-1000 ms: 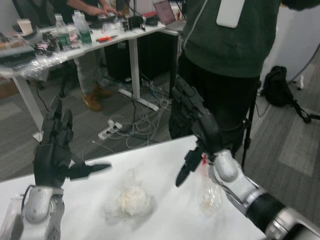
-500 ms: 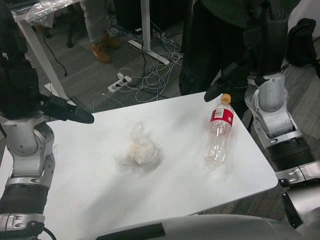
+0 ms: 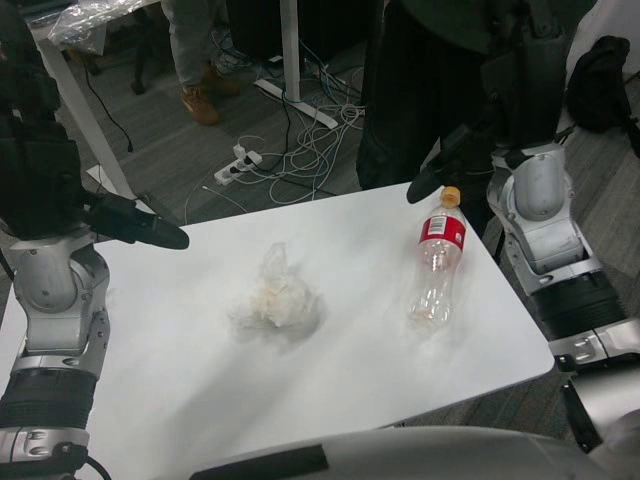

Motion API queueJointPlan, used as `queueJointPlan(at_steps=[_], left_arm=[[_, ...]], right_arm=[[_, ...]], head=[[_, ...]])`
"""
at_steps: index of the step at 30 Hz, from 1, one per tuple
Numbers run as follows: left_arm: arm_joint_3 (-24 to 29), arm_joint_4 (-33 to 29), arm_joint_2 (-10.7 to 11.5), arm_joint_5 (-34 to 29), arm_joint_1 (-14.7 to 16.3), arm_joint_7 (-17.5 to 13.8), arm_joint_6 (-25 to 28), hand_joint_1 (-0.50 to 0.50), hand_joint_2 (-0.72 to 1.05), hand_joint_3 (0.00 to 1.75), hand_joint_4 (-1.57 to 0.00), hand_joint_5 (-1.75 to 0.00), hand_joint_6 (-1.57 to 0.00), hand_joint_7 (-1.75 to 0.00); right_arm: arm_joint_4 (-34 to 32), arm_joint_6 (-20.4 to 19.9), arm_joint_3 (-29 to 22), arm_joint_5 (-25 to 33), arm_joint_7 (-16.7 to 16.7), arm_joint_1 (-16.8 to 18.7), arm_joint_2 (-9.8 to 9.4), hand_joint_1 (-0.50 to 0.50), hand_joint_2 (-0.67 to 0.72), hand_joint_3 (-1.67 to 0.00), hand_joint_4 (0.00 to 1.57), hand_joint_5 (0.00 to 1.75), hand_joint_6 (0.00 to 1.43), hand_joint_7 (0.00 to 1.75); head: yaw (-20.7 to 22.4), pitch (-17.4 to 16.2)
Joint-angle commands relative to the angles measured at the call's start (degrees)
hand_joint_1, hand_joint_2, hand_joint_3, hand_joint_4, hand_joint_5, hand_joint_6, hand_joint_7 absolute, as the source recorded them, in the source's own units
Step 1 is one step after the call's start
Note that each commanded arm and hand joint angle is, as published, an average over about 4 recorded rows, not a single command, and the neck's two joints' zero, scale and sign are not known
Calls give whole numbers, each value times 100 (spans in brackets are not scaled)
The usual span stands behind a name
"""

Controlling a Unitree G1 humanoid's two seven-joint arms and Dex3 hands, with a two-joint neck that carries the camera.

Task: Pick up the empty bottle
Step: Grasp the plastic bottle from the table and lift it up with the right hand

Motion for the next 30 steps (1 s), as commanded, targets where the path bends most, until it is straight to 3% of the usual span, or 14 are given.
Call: queueJointPlan(at_steps=[1,3,7,11,14,18,21,23,25,30], left_arm=[[12,120,-12,17,-69,-12,32,-50,-64,0,0,0,0,0],[19,207,-12,6,-69,-28,37,-50,-64,0,0,0,0,0],[25,467,-18,-38,-69,-74,30,-50,-64,0,0,0,0,0],[8,728,-18,-139,-124,-98,30,-50,-64,4,0,0,0,0],[-1,897,-18,-178,-210,-144,30,-50,-64,0,0,0,0,0],[-25,1212,-18,-291,-381,-280,30,-50,-64,0,0,0,0,0],[-36,1379,-18,-324,-447,-320,30,-50,-64,0,0,0,0,0],[-32,1491,-14,-339,-480,-346,30,-50,-64,0,0,0,0,0],[-30,1640,-10,-365,-522,-377,30,-50,-64,0,0,0,0,0],[-41,1904,-10,-416,-601,-456,30,-50,-64,0,0,0,0,0]], right_arm=[[20,471,-294,331,416,133,-39,-33,66,0,0,0,0,0],[72,763,-474,704,750,175,-61,-33,66,0,0,0,0,0],[415,967,-1105,1524,1188,434,-162,-33,66,0,0,0,0,0],[358,1180,-1861,1311,1396,786,-147,-32,58,0,0,0,0,0],[235,1490,-2252,997,1627,1010,-153,-29,53,0,0,0,0,0],[171,2226,-2489,775,2352,1368,-248,-26,46,0,0,0,0,0],[226,2424,-2480,515,2581,1630,-421,-22,36,0,0,0,0,0],[283,2448,-2377,127,2618,1825,-657,-19,30,0,0,0,0,0],[409,2255,-2127,-449,2622,2007,-999,-17,23,0,0,0,0,0],[494,1719,-1775,-1776,2526,2152,-1500,-17,15,-2,0,0,0,0]], head=[[-673,75],[-1201,148],[-1486,230],[-2275,261],[-2503,279],[-2786,341],[-2888,341],[-2990,303],[-3066,272],[-3092,333]])
